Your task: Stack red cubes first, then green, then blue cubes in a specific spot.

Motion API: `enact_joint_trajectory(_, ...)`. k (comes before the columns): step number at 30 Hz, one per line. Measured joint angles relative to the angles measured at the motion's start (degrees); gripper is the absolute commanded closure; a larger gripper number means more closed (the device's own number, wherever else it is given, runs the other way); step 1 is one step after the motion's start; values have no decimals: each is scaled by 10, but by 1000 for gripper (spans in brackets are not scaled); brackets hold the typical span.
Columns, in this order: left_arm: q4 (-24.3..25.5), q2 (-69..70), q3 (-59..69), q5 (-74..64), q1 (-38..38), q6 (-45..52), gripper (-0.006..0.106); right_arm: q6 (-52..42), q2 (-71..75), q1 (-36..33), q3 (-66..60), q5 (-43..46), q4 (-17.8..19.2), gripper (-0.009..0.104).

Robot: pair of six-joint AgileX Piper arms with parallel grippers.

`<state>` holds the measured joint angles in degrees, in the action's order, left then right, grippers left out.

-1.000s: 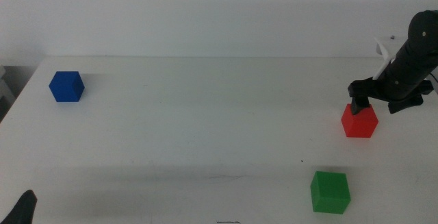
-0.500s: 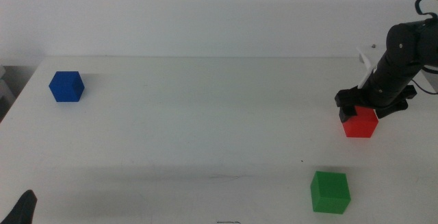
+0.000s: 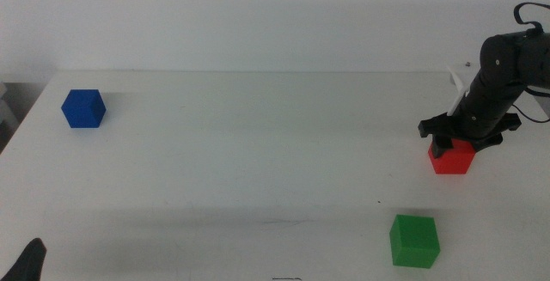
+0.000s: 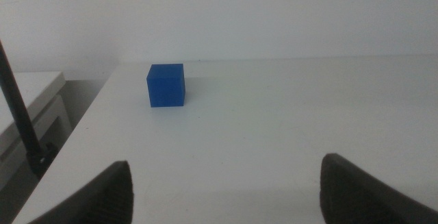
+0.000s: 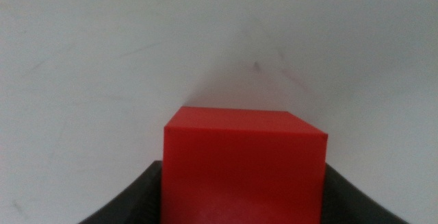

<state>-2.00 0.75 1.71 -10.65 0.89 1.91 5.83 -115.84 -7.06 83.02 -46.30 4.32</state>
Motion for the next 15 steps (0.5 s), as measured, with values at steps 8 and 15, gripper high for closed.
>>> enact_joint_trajectory(8,0,0,0,0,0,0,7,128,18,-90,58,-83,26,96)
enact_joint_trajectory(15,0,0,0,0,0,0,7,236,-14,-232,148,-145,36,96)
